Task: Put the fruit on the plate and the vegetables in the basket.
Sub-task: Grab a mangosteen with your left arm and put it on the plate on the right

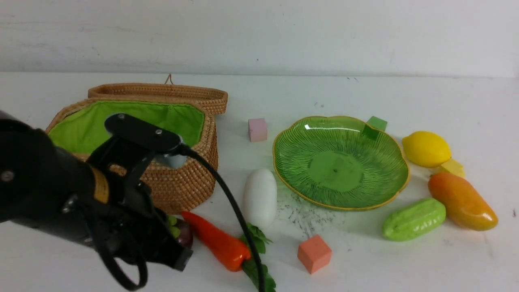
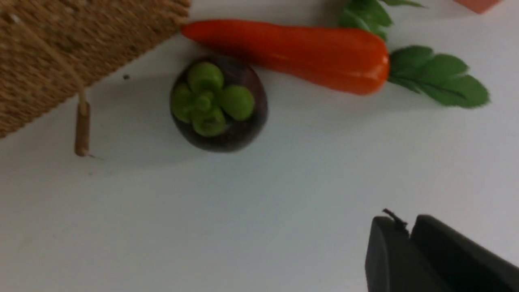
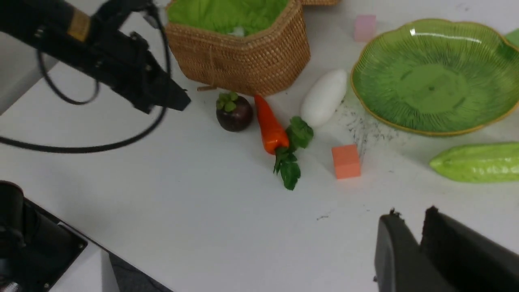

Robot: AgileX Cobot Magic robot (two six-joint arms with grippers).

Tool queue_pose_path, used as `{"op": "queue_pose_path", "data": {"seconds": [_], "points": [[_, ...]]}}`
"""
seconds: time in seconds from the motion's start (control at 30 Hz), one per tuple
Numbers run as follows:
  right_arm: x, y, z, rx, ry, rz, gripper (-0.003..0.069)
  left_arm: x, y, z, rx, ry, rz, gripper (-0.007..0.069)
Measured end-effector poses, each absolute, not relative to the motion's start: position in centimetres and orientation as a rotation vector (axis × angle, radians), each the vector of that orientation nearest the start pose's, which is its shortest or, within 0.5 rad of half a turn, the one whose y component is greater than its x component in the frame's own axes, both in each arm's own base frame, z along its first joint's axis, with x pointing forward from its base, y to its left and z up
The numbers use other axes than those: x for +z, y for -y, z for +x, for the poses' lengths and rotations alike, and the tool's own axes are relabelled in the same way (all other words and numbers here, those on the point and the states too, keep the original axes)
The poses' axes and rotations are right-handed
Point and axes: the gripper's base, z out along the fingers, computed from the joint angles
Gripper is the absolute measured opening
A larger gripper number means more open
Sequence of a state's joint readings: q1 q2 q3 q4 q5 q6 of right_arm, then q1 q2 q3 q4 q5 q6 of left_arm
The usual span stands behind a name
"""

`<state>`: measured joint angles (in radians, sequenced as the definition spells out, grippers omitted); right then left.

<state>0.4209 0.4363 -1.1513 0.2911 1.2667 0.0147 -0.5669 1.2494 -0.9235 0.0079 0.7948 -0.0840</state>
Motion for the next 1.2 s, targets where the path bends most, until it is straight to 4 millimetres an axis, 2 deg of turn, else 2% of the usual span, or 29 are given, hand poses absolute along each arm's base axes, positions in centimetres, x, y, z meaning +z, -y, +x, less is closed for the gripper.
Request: {"op": "queue_pose_path", "data": {"seconds": [0.03,0.07,0.1,0.13,0.2,0.33,0.4,0.53,0.73,1.2], "points": [[43.5,-2.2,-1.3,0.607,-1.992,-0.510,0.0108,28.5,13.1,20.7,-0.217,-2.551,0.630,0.0152],[43.7,-2.3,-1.6,0.621,-1.966,-0.556,0.0109,27.8,13.3,21.2,-0.190,-2.563,0.630,0.0218],[43.8,-2.4,-1.7,0.624,-1.956,-0.569,0.0110,27.6,13.3,21.4,-0.176,-2.567,0.635,0.0252],[44.2,-2.6,-2.0,0.639,-1.917,-0.633,0.0111,26.5,13.5,22.2,-0.137,-2.592,0.621,0.0347],[44.5,-2.8,-2.5,0.662,-1.874,-0.694,0.0112,25.6,13.7,23.0,-0.098,-2.603,0.590,0.0446],[44.8,-3.1,-2.9,0.674,-1.823,-0.769,0.0115,23.8,14.0,24.4,-0.026,-2.624,0.518,0.0611],[44.8,-3.1,-2.9,0.669,-1.815,-0.782,0.0117,23.1,14.1,24.9,0.006,-2.624,0.514,0.0643],[44.8,-3.1,-2.9,0.666,-1.812,-0.787,0.0118,21.4,14.1,26.2,0.041,-2.632,0.485,0.0658],[44.8,-3.1,-2.9,0.666,-1.812,-0.787,0.0125,19.9,13.2,27.8,0.019,-2.643,0.415,0.0625],[44.8,-3.1,-2.9,0.669,-1.811,-0.788,0.0130,17.6,14.2,29.1,-0.035,-2.628,0.476,0.0596]]}}
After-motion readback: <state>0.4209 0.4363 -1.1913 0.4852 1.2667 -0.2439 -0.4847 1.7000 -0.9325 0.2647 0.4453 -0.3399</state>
